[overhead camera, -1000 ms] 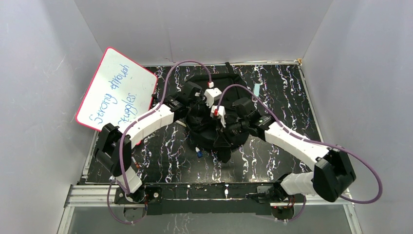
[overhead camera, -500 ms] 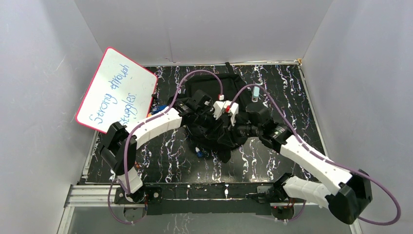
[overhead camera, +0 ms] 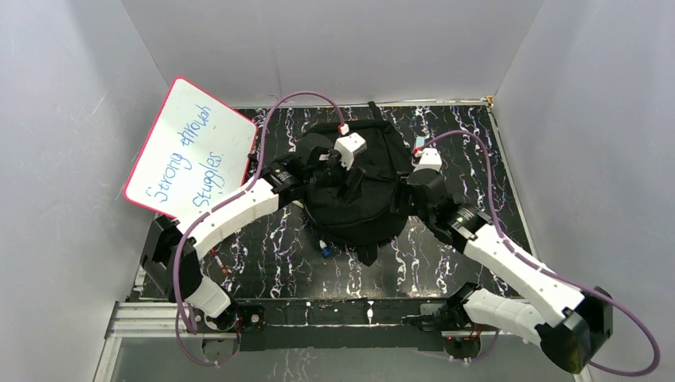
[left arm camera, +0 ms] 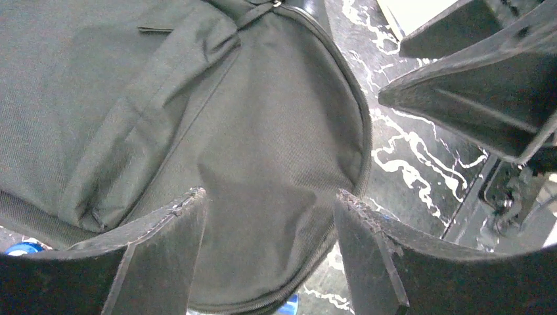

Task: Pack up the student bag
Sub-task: Adjust the student bag at the center of the board.

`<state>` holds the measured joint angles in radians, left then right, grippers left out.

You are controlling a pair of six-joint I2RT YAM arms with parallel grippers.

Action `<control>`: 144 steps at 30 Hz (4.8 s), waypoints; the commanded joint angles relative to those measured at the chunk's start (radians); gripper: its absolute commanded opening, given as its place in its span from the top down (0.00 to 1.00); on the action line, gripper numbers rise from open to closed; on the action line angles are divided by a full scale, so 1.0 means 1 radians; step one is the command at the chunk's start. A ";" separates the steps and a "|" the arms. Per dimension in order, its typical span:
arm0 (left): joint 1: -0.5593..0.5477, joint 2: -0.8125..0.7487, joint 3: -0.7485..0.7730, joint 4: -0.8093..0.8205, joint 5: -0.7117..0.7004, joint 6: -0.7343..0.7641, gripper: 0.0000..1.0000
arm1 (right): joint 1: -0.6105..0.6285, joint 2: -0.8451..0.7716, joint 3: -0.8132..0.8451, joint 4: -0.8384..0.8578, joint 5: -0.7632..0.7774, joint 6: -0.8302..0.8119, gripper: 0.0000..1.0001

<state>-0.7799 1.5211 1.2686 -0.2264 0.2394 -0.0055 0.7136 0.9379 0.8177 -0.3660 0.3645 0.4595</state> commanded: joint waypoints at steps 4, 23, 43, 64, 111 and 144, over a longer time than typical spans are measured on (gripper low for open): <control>0.007 0.092 0.031 0.108 -0.075 -0.062 0.32 | -0.109 0.144 0.118 -0.138 0.158 0.166 0.41; 0.007 0.243 0.063 0.098 -0.109 -0.036 0.32 | -0.419 0.408 0.221 0.018 -0.176 0.049 0.29; 0.001 0.336 0.103 0.059 -0.149 -0.035 0.32 | -0.420 0.451 0.184 -0.174 -0.153 -0.015 0.25; 0.001 0.400 0.144 0.034 -0.219 -0.055 0.32 | -0.393 0.437 0.143 -0.256 -0.403 -0.068 0.29; -0.105 0.149 0.017 0.054 -0.107 -0.092 0.32 | -0.126 0.182 0.247 -0.284 0.012 0.087 0.13; 0.116 -0.035 -0.183 0.103 -0.508 -0.411 0.24 | -0.360 0.779 0.713 -0.350 -0.373 -0.378 0.57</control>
<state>-0.6514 1.5715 1.1305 -0.1341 -0.2325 -0.3637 0.3019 1.6634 1.4517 -0.6678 -0.0517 0.1795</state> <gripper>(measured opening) 0.745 0.425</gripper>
